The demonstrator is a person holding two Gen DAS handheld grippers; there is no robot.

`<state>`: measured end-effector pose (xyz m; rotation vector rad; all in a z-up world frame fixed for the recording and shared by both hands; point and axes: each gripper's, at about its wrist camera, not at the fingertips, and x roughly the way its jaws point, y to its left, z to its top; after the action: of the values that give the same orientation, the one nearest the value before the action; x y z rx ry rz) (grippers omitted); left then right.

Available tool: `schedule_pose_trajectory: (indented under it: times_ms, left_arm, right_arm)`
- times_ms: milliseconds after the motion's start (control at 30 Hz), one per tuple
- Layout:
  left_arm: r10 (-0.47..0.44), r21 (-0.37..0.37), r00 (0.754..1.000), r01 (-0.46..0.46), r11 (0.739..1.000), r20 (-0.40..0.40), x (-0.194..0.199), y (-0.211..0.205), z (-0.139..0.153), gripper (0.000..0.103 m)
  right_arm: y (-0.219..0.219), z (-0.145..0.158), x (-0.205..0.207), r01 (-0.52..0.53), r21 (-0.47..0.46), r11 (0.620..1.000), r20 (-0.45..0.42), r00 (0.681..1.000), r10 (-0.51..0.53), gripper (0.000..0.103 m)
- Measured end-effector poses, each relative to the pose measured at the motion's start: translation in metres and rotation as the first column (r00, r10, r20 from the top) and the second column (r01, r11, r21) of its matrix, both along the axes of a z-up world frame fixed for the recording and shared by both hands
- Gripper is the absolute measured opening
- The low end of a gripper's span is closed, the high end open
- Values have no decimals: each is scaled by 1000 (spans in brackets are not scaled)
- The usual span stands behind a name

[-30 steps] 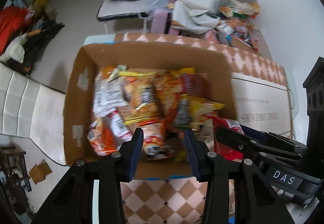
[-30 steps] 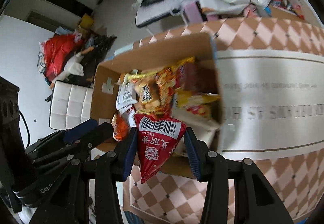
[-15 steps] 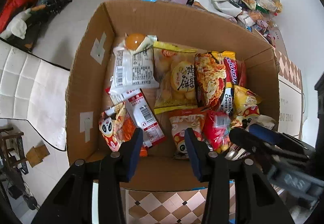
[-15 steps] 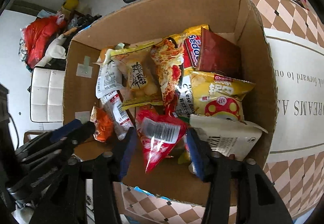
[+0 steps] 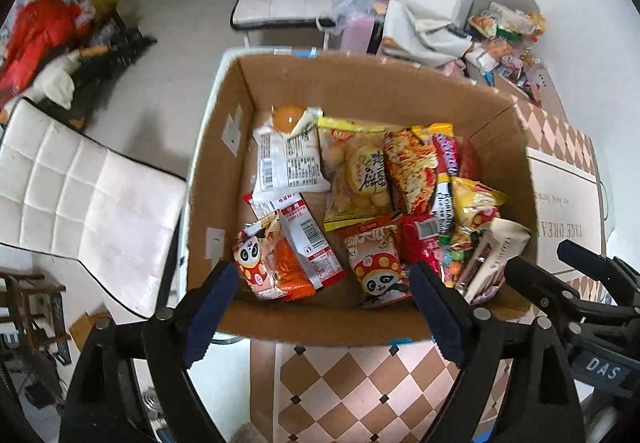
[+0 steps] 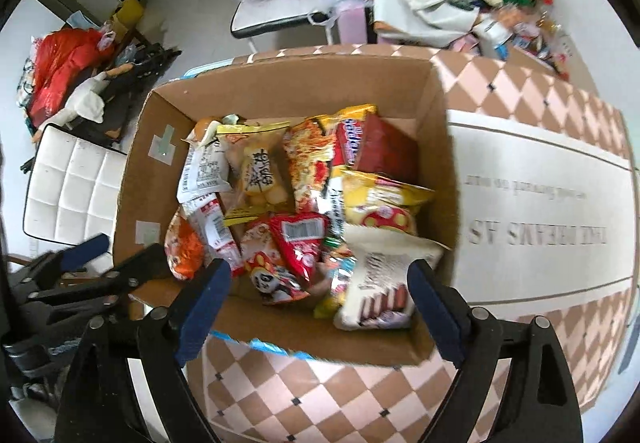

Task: Organize snacks
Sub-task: 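Raise both open grippers up and away from the box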

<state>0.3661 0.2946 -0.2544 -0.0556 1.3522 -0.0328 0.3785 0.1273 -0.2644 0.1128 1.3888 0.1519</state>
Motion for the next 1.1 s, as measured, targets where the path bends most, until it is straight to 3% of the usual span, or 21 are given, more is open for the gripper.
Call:
schedule_pose_trajectory:
  times_ms: [233, 467, 700, 833, 1100]
  left_arm:
    - [-30, 25, 994, 28, 999, 105, -33, -17, 41, 88]
    - [-27, 49, 972, 16, 999, 232, -82, -35, 85, 88]
    - [0, 40, 942, -14, 999, 337, -145, -52, 127, 88]
    - [-5, 39, 910, -12, 999, 414, -184, -67, 157, 88]
    - [-15, 23, 869, 4, 1000, 494, -241, -84, 199, 88]
  right_arm:
    - [-22, 34, -36, 22, -3, 1000, 65, 998, -21, 93]
    - [-42, 86, -89, 23, -5, 1000, 184, 983, -22, 93]
    - [-65, 144, -161, 32, -18, 999, 317, 948, -25, 93]
    - [-80, 178, -206, 36, -24, 999, 389, 921, -23, 93]
    - [-103, 238, -283, 44, -31, 999, 494, 869, -23, 93]
